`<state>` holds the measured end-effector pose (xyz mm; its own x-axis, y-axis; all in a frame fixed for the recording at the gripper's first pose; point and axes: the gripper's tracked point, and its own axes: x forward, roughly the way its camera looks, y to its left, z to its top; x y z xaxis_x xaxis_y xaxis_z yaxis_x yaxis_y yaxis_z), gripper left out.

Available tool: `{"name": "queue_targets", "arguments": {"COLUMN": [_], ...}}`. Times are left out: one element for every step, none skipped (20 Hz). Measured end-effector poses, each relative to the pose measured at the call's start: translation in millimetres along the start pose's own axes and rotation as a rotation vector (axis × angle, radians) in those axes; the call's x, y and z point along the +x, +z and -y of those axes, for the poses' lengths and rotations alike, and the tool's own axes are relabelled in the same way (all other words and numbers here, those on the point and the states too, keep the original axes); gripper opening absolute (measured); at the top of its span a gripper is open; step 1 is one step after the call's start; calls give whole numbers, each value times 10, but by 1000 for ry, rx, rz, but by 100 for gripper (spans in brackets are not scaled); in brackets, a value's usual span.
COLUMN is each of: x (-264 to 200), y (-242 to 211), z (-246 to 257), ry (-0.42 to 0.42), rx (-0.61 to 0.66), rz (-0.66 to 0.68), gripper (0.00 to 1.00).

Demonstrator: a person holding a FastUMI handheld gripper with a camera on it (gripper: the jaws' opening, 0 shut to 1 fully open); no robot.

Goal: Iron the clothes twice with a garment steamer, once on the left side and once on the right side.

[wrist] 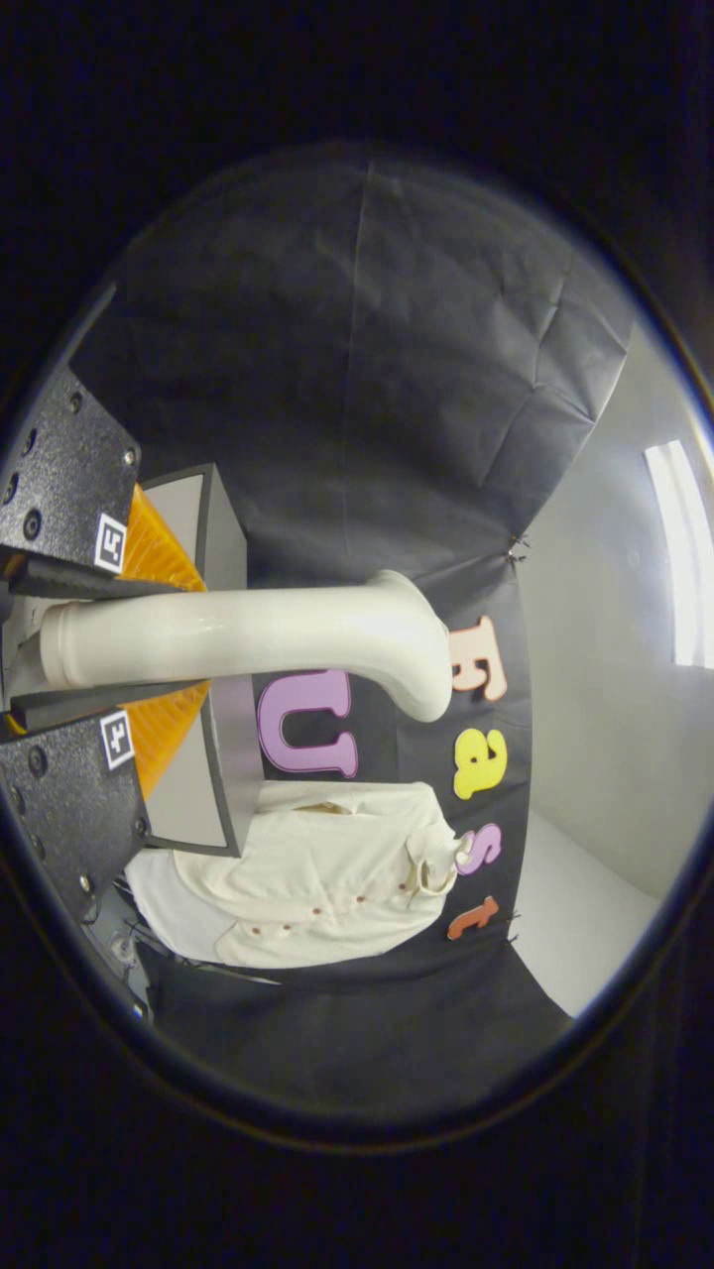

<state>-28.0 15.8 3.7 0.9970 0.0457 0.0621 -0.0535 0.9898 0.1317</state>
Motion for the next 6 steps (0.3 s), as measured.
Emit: {"name": "queue_targets", "arguments": {"x": [1,-2,-1,7,11,7], "y": [-26,-49,-70,-87,-85,-77], "z": [-10,-26,-31,-32,-28,-24], "ry": [4,7,8,7,8,6], "rx": [-4,-9,-14,-15,-16,-15], "rz": [-5,-10,-16,-21,-23,-17], "gripper": [36,36,36,36,36,36]}}
